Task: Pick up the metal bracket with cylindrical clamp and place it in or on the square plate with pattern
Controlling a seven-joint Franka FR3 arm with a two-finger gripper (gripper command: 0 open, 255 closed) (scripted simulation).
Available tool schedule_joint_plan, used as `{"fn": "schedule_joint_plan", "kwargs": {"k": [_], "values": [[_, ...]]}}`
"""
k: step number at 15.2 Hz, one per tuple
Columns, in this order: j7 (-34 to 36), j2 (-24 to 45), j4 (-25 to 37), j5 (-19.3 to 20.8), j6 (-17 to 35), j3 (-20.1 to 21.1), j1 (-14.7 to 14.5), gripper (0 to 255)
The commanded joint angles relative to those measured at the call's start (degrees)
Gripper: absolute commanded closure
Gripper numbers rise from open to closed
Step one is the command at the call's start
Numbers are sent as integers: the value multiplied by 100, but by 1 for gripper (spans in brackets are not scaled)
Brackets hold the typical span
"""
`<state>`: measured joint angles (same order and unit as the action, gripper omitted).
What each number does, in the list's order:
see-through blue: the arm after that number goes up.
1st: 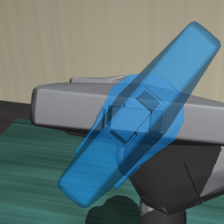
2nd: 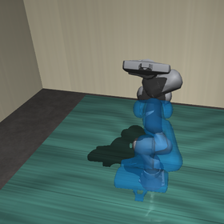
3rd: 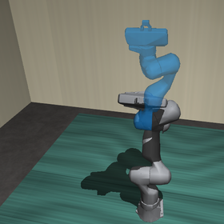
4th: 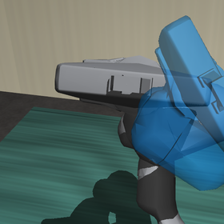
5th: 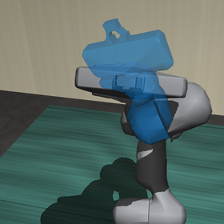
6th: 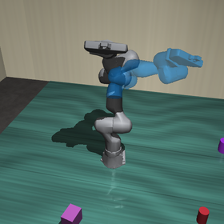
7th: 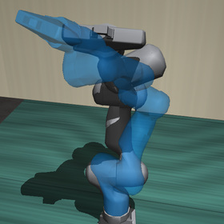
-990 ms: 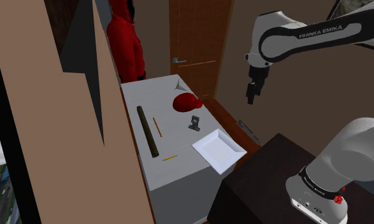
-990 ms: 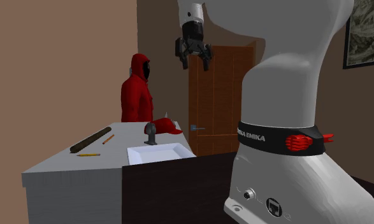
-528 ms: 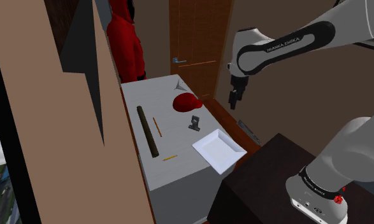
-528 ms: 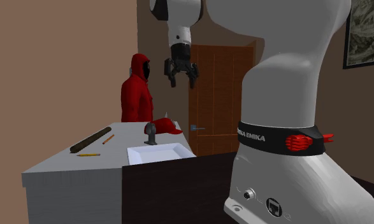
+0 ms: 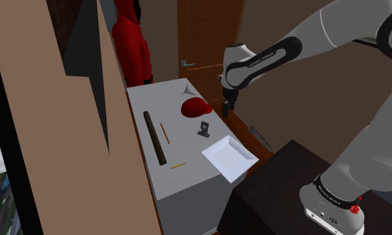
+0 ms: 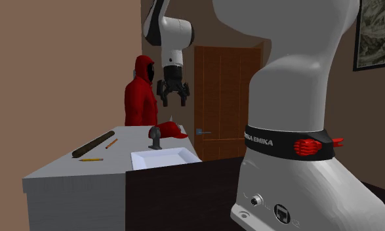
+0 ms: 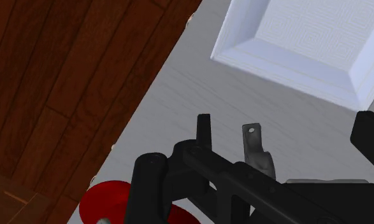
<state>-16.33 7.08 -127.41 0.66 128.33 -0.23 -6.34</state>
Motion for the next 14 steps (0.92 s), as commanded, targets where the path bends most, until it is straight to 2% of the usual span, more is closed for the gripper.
{"fn": "schedule_joint_plan", "kwargs": {"k": [1, 10, 14], "values": [[-30, 418, 296, -26, 174, 59, -52, 0], [-201, 2263, 1944, -19, 578, 265, -238, 0], [-198, 2431, 1939, -12, 754, 262, -245, 0]]}}
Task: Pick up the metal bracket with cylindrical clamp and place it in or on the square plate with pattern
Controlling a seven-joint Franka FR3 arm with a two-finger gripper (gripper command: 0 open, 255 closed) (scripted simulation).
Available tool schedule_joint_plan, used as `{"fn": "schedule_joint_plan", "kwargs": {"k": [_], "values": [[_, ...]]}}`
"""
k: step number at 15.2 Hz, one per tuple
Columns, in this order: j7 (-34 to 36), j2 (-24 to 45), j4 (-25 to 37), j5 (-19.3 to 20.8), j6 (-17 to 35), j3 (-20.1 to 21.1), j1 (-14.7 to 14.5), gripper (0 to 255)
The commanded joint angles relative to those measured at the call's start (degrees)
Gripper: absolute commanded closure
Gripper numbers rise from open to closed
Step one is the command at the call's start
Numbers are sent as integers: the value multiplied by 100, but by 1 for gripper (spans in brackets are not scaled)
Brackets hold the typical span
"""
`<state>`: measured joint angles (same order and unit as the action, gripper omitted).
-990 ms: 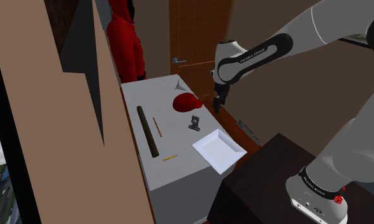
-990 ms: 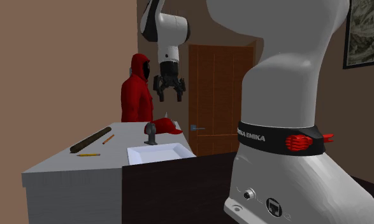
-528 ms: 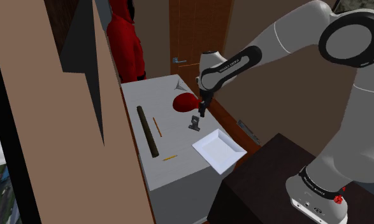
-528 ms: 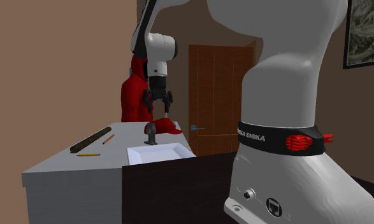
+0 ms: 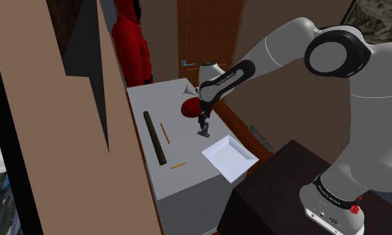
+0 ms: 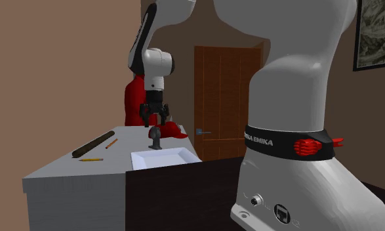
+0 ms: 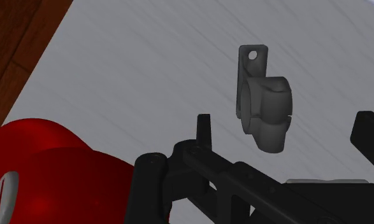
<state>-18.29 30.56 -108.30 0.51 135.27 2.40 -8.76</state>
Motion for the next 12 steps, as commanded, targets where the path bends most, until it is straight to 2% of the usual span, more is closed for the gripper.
{"fn": "schedule_joint_plan", "kwargs": {"k": [1, 4, 12], "values": [[0, 135, 22, 5, 117, -2, -4, 0], [5, 329, 16, 13, 317, -8, -11, 0], [5, 329, 15, 12, 316, -8, -10, 0]]}}
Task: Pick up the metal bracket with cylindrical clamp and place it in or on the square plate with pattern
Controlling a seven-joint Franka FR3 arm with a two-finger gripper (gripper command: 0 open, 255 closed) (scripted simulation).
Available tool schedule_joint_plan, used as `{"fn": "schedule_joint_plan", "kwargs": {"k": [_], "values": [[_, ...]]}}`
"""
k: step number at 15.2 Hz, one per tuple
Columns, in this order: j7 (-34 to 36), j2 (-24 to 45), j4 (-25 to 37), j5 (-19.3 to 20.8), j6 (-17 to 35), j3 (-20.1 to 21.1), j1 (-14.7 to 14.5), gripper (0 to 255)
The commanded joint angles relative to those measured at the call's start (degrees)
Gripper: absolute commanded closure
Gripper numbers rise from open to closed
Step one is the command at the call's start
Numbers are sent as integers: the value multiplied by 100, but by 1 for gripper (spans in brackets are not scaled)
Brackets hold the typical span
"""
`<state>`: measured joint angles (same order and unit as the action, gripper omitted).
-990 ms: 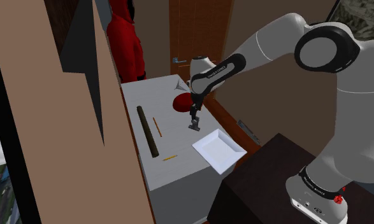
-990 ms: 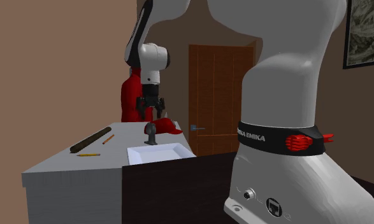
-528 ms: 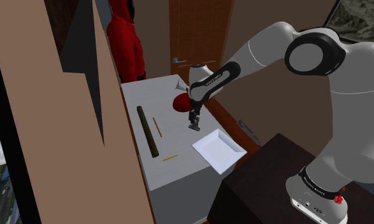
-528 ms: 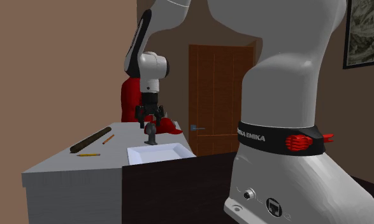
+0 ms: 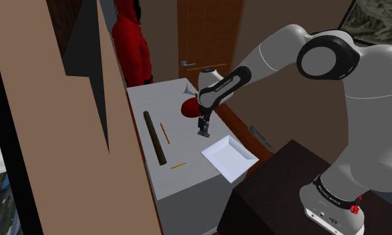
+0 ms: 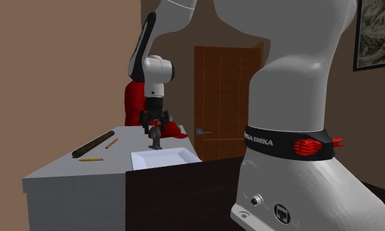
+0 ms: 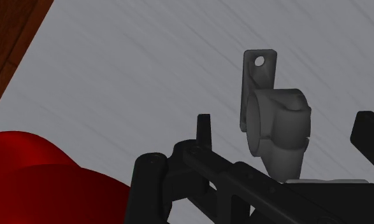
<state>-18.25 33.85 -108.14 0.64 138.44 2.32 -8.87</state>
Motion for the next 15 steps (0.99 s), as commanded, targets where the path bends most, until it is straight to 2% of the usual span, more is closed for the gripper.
{"fn": "schedule_joint_plan", "kwargs": {"k": [1, 10, 15], "values": [[0, 0, 0, 0, 0, 0, 0, 255], [0, 1, 0, 0, 1, 0, 0, 255], [-3, -291, -26, -11, -265, 9, 7, 255]]}}
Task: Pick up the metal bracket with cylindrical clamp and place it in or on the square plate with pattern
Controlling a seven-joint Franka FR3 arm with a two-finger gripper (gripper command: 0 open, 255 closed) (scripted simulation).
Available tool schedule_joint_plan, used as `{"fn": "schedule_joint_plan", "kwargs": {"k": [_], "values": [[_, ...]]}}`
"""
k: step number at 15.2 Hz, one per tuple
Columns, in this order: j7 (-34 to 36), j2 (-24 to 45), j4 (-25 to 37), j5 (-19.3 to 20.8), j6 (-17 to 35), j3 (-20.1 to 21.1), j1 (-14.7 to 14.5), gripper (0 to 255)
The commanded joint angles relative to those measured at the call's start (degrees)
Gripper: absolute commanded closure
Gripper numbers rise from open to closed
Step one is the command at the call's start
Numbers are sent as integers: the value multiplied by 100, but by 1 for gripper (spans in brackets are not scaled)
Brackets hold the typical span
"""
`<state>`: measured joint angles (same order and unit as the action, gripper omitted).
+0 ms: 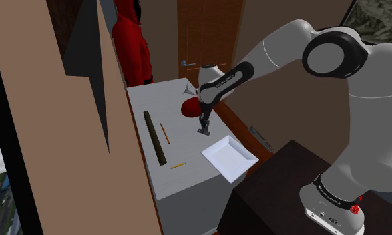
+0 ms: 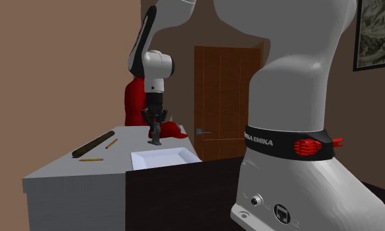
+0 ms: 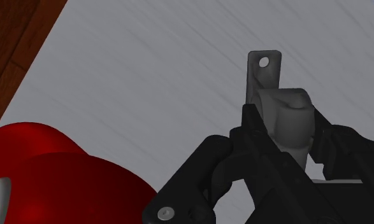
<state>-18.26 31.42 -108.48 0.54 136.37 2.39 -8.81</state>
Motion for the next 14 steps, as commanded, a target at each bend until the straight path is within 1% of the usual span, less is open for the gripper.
{"fn": "schedule_joint_plan", "kwargs": {"k": [1, 13, 14], "values": [[-2, -106, 4, -5, -111, 4, 3, 255], [-10, -683, 75, -30, -759, 20, 16, 255], [8, -890, -234, -37, -657, 30, 6, 255]]}}
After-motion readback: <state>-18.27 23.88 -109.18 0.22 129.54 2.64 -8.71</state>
